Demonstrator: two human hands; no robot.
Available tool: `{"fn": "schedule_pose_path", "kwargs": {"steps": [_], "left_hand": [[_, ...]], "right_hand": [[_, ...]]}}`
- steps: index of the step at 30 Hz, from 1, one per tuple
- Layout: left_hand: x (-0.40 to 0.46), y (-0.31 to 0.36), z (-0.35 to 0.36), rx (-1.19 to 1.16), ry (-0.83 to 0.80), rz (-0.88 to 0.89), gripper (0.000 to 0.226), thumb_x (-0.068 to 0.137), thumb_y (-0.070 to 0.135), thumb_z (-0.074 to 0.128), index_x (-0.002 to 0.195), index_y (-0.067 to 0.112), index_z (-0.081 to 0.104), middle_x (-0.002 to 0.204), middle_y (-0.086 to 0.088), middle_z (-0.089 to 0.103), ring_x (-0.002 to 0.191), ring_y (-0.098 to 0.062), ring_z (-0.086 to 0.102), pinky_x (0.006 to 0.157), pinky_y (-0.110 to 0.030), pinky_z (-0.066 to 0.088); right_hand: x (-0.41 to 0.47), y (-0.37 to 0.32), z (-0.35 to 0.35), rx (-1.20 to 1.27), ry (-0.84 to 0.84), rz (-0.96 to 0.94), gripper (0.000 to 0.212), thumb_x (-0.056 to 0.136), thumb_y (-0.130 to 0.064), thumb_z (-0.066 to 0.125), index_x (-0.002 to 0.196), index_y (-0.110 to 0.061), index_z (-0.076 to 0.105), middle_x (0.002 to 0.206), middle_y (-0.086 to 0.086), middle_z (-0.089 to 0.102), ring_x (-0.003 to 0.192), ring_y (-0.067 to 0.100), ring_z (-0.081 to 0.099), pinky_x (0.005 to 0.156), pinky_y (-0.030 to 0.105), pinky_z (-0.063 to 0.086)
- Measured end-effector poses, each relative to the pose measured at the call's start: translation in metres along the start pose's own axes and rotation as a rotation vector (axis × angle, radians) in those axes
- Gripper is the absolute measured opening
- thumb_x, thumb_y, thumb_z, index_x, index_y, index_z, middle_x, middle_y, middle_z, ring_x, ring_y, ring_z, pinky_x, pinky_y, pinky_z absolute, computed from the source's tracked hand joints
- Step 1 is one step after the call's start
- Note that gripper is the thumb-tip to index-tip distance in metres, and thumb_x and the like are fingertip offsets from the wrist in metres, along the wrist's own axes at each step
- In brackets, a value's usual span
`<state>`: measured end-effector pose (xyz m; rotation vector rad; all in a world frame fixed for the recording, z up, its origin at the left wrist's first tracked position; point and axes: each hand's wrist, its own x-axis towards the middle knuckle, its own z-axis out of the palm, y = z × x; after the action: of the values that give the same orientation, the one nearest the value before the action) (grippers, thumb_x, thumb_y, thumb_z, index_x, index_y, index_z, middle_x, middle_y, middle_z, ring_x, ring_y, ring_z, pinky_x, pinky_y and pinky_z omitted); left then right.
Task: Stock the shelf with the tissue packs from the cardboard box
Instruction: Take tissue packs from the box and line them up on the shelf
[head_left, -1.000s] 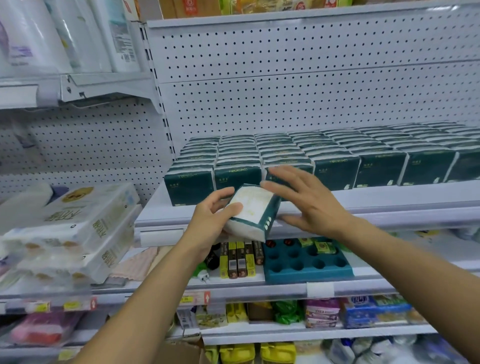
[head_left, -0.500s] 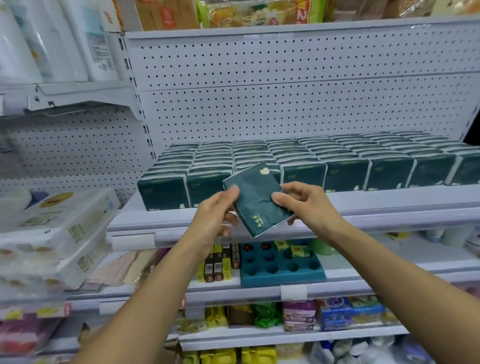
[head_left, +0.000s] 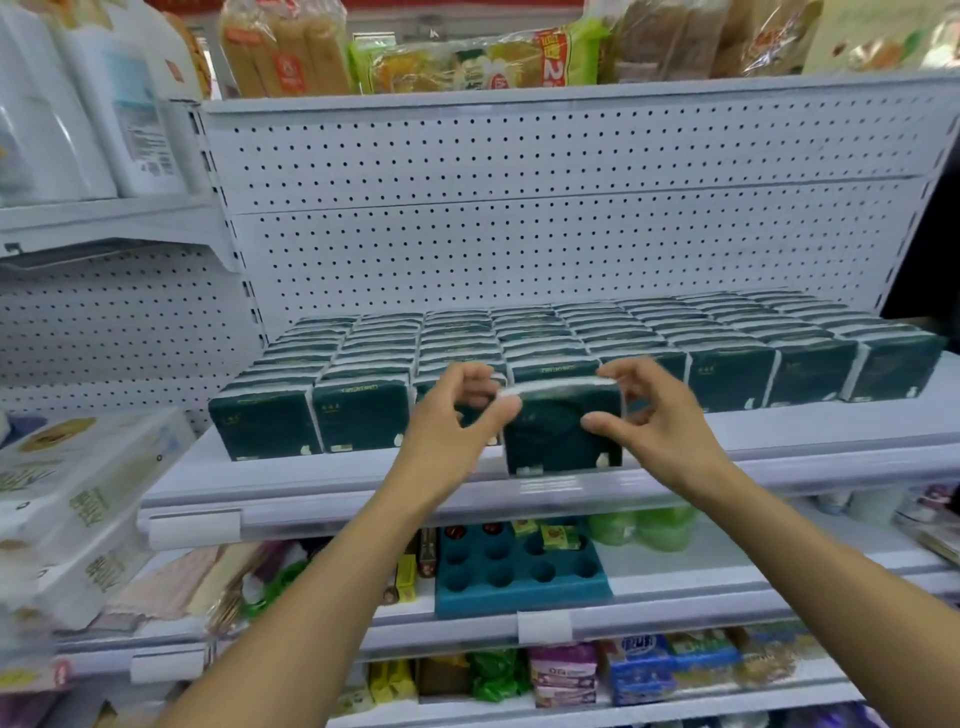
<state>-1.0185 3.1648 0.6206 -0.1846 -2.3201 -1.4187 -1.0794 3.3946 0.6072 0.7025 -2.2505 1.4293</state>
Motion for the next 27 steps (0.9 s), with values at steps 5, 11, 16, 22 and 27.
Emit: {"fn": "schedule_pose_path", "kwargs": {"steps": [5,11,16,22,27], "left_hand": [[0.030,-0.037,-0.020,0.635,0.143,0.201,0.045,0.092,0.035,0.064,0.133,0.025,0.051,0.138,0.007,0.051,0.129,-0.014,0.042,0.110,-0.037,0.034],[0.046,-0.082,-0.026,1.141,0.030,0.447,0.078,0.064,0.034,0.089,0.131,0.020,0.054,0.135,0.000,0.056,0.125,-0.023,0.053,0.116,-0.047,0.021],[0.053,-0.089,-0.020,1.163,0.104,0.521,0.081,0.057,0.028,0.092,0.128,0.018,0.055,0.127,-0.001,0.061,0.115,-0.023,0.060,0.111,-0.046,0.023],[0.058,-0.092,-0.016,1.154,0.118,0.515,0.078,0.057,0.026,0.092,0.127,0.017,0.058,0.126,0.000,0.062,0.115,-0.022,0.059,0.110,-0.045,0.025],[0.056,-0.090,-0.016,1.142,0.097,0.454,0.078,0.060,0.027,0.090,0.130,0.018,0.056,0.129,0.000,0.059,0.119,-0.022,0.057,0.113,-0.046,0.025]], "right_hand": [[0.023,0.031,-0.007,-0.039,0.099,0.098,0.039,0.082,-0.025,0.077,0.113,-0.022,0.053,0.098,0.005,0.055,0.085,0.011,0.051,0.070,0.013,0.041],[0.037,0.059,0.013,-0.336,0.029,-0.071,0.039,0.084,-0.024,0.074,0.116,-0.026,0.053,0.112,-0.011,0.047,0.083,0.011,0.050,0.070,0.031,0.048],[0.043,0.064,0.023,-0.526,0.036,-0.191,0.035,0.082,-0.026,0.076,0.111,-0.020,0.058,0.120,-0.006,0.047,0.072,0.020,0.055,0.052,0.034,0.051],[0.049,0.060,0.032,-0.573,0.039,-0.178,0.032,0.084,-0.026,0.074,0.111,-0.017,0.058,0.116,-0.001,0.051,0.062,0.016,0.047,0.050,0.030,0.043],[0.052,0.058,0.031,-0.743,0.030,-0.210,0.036,0.080,-0.028,0.076,0.110,-0.013,0.061,0.112,0.006,0.056,0.087,0.027,0.057,0.060,0.032,0.042]]}}
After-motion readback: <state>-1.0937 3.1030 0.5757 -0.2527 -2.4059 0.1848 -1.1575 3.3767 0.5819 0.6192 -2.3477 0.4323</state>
